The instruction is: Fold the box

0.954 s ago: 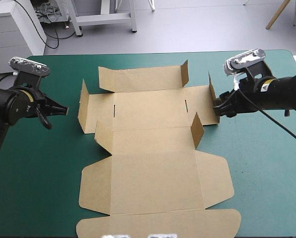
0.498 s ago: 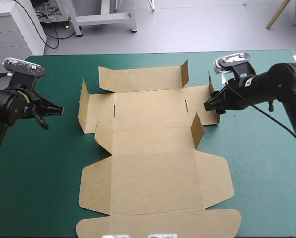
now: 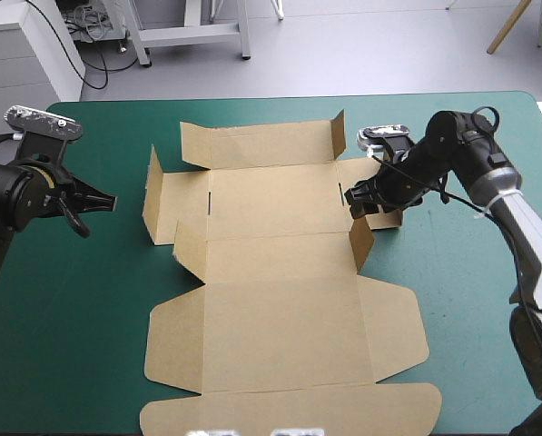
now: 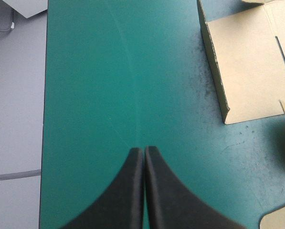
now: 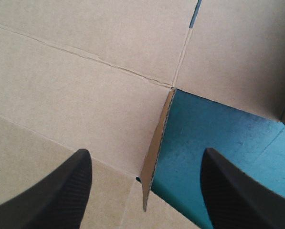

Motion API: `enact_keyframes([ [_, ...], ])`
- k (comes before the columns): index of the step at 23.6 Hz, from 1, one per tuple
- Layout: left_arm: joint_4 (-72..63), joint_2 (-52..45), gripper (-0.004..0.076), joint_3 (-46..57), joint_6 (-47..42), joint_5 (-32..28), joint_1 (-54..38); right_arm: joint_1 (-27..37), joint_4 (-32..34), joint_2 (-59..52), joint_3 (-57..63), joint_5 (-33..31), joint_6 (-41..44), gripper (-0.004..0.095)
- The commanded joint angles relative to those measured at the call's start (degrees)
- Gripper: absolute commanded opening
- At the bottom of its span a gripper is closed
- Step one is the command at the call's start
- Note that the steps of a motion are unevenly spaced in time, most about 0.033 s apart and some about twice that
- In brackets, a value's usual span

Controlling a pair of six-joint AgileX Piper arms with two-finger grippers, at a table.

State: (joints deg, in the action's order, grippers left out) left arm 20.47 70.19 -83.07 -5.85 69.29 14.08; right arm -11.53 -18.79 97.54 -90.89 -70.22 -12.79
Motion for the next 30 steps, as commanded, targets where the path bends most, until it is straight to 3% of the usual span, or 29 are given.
enact_keyframes([
  [1,1.66,-1.34,-0.001,-1.52,-0.57,-2.4,-0.07,-0.6,-2.22,0.61,-1.75,1.32,-0.17,0.0607],
  [10,1.67,-1.34,-0.001,-1.52,-0.57,-3.26,-0.07,-2.29,-2.73,7.93,-1.63,1.32,-0.17,0.0587],
  [12,1.76,-1.34,-0.001,-1.52,-0.57,-3.26,-0.07,-2.29,-1.86,8.14,-1.51,1.32,-0.05,0.0503],
  [15,1.76,-1.34,-0.001,-1.52,-0.57,-3.26,-0.07,-2.29,2.24,8.14,0.06,1.32,0.8,0.0194],
  [19,1.76,-1.34,-0.001,-1.52,-0.57,-3.35,-0.07,-2.29,2.94,8.14,2.5,1.32,0.8,-0.0014],
  [30,1.76,-1.34,-0.001,-1.52,-0.57,-3.52,-0.07,-2.29,2.94,8.03,1.05,1.32,-2.42,-0.0019],
])
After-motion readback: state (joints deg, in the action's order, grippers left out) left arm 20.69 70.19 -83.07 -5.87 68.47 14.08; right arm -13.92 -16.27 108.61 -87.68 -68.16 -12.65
